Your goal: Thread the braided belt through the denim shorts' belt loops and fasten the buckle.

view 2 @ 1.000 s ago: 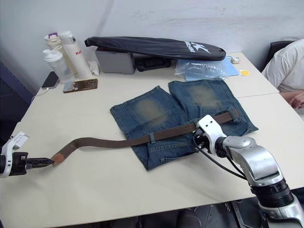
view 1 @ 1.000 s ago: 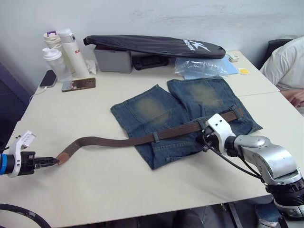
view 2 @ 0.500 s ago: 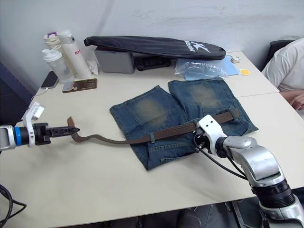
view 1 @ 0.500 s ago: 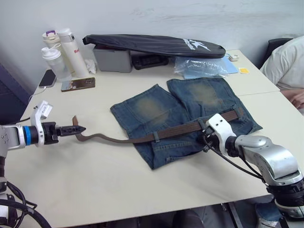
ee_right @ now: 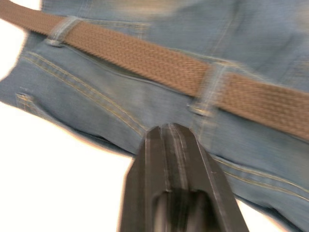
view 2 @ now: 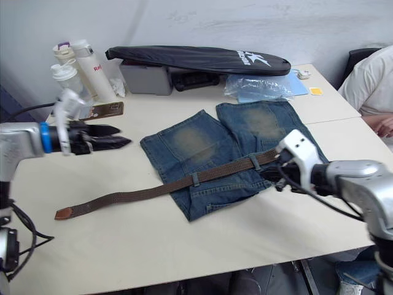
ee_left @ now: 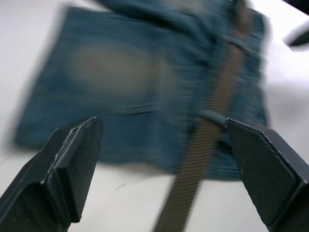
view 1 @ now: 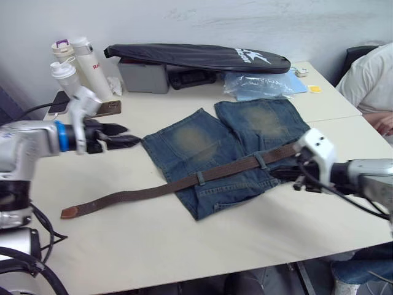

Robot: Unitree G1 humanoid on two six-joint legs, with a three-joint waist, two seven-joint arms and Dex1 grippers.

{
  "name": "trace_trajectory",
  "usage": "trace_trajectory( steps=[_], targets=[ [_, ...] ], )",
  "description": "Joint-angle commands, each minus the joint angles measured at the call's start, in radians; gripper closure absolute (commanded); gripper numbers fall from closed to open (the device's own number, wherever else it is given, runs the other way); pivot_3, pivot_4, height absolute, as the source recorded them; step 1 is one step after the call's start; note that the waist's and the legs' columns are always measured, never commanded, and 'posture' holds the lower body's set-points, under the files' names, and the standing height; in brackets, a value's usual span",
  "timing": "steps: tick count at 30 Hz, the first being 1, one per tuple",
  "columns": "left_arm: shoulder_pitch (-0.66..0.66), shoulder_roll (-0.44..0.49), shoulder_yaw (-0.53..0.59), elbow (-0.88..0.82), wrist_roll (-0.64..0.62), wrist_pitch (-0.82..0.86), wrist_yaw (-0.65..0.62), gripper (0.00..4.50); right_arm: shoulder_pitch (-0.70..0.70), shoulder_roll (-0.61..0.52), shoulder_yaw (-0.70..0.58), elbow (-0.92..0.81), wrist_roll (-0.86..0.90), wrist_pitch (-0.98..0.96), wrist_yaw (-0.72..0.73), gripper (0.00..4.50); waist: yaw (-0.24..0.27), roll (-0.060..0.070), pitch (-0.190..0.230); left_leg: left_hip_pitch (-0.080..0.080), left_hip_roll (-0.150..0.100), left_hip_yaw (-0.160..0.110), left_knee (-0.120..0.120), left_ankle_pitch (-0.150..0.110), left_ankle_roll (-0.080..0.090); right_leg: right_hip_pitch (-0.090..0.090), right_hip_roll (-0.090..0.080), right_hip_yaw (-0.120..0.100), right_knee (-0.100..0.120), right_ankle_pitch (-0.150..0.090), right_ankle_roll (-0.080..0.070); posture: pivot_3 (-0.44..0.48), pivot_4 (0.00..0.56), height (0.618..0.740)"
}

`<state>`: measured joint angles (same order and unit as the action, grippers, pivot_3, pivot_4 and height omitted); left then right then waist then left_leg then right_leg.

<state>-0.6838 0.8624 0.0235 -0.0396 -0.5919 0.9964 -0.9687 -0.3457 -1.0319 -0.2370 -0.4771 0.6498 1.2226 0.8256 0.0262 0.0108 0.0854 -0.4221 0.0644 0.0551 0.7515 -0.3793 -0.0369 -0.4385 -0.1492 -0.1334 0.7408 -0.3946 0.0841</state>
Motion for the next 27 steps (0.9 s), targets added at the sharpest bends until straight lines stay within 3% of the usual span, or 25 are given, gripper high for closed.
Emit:
trace_trajectory(
  steps=[1, 4, 7, 10, 14, 21, 24, 27],
  targets=[
    [-0.001, -0.019, -0.030, -0.108, -0.023, -0.029, -0.038, 0.00, 0.071, -0.067, -0.087, -0.027, 0.006, -0.013, 0.031, 3.05, 0.000, -0.002, 0.001, 0.000, 0.000, 0.000, 0.000, 0.000, 0.001, 0.000, 0.000, 0.000, -0.001, 0.001, 0.001, 0.000, 0.150, 0.622],
    [-0.010, -0.056, -0.087, -0.151, -0.051, -0.001, -0.073, 0.00, 0.156, -0.105, -0.138, -0.038, -0.012, -0.024, 0.030, 1.60, 0.000, 0.001, 0.003, 0.000, 0.000, 0.002, -0.001, 0.004, 0.007, 0.004, 0.000, 0.000, -0.009, 0.003, 0.005, 0.000, 0.150, 0.622],
    [0.007, -0.066, -0.201, -0.208, 0.000, -0.055, -0.116, 0.00, 0.204, -0.124, -0.170, -0.060, -0.015, -0.026, 0.021, 0.14, -0.001, 0.003, 0.004, 0.001, 0.000, 0.002, -0.002, 0.004, 0.007, 0.010, 0.000, 0.000, -0.012, 0.003, 0.005, 0.000, 0.150, 0.622],
    [0.008, -0.123, -0.356, -0.237, 0.109, -0.183, -0.126, 0.00, 0.231, -0.138, -0.203, -0.083, -0.021, -0.011, 0.006, 0.06, 0.000, 0.004, 0.004, 0.001, 0.000, 0.002, -0.001, 0.004, 0.007, 0.010, 0.000, 0.001, -0.012, 0.003, 0.006, 0.000, 0.150, 0.622],
    [-0.023, -0.216, -0.506, -0.153, 0.280, -0.403, -0.139, 0.00, 0.279, -0.165, -0.251, -0.121, -0.019, 0.010, 0.010, 0.06, 0.013, 0.005, 0.005, 0.002, 0.001, 0.005, 0.000, 0.004, 0.007, 0.010, 0.000, 0.000, -0.015, 0.003, 0.007, 0.000, 0.150, 0.622],
    [-0.078, -0.367, -0.691, 0.148, 0.574, -0.772, -0.127, 0.00, 0.335, -0.170, -0.354, -0.189, -0.008, 0.072, 0.000, 0.06, 0.030, 0.005, 0.005, 0.001, 0.000, 0.009, 0.001, 0.005, 0.008, 0.011, 0.000, 0.001, -0.016, 0.004, 0.008, 0.000, 0.150, 0.622],
    [-0.099, -0.405, -0.704, 0.280, 0.657, -0.891, -0.106, 0.86, 0.368, -0.166, -0.414, -0.233, -0.010, 0.111, 0.000, 0.00, 0.034, 0.005, 0.005, 0.000, 0.000, 0.009, 0.001, 0.006, 0.010, 0.011, 0.000, 0.000, -0.017, 0.005, 0.010, 0.000, 0.150, 0.622],
    [-0.092, -0.399, -0.690, 0.316, 0.662, -0.931, -0.150, 2.21, 0.388, -0.164, -0.439, -0.249, -0.013, 0.121, 0.000, 0.00, 0.032, 0.005, 0.005, 0.000, 0.000, 0.010, 0.001, 0.007, 0.012, 0.013, -0.001, 0.001, -0.018, 0.005, 0.010, 0.000, 0.150, 0.622]
  ],
)
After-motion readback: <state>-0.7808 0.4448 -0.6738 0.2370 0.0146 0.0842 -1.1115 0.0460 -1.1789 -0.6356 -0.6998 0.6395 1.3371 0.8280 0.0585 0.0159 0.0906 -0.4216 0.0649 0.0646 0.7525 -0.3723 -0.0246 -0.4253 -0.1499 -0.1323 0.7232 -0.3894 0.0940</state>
